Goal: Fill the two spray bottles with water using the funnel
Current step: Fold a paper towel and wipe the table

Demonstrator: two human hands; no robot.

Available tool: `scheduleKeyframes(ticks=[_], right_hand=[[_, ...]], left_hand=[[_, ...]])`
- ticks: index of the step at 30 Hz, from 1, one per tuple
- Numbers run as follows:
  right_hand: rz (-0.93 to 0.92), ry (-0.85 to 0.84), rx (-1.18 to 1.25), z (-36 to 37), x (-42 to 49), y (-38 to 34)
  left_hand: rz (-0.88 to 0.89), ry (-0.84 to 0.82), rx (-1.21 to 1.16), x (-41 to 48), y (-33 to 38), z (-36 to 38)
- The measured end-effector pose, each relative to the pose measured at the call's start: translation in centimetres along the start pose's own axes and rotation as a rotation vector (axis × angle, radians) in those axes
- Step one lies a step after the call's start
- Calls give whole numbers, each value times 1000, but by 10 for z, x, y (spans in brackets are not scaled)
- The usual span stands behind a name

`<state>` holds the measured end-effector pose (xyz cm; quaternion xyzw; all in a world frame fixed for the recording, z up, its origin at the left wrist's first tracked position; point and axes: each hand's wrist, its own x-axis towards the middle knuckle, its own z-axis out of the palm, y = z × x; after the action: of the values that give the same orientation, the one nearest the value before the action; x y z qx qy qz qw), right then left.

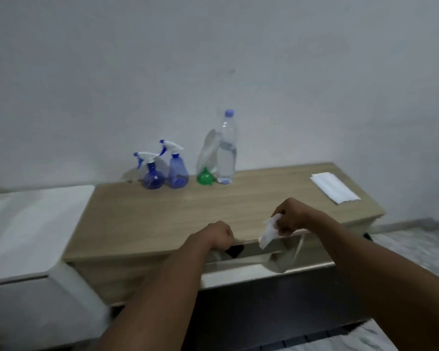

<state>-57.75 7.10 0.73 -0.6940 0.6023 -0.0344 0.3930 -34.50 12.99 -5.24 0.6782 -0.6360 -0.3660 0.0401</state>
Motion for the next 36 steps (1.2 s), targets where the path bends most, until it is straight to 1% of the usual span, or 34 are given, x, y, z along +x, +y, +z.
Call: scheduleKeyframes(ticks=[5, 11, 16, 22, 26, 30, 36], right_hand=[[93, 203, 41, -75, -43, 88], [188, 429, 150, -134, -86, 164], [244, 459, 194, -173, -93, 222], [314, 495, 234, -229, -66, 285], [343, 510, 194, -271, -32, 326], [326, 561, 188, -303, -4, 357], [344, 535, 227, -348, 47, 414]], left_hand=[[139, -32, 102, 23, 115, 18], [297, -82, 180, 50, 220, 47], [402, -143, 239, 84, 295, 77], [484, -190, 267, 155, 375, 103], [465, -203, 255, 214, 420, 108], [466, -188, 213, 265, 458, 112], [449, -232, 179, 328, 505, 133]])
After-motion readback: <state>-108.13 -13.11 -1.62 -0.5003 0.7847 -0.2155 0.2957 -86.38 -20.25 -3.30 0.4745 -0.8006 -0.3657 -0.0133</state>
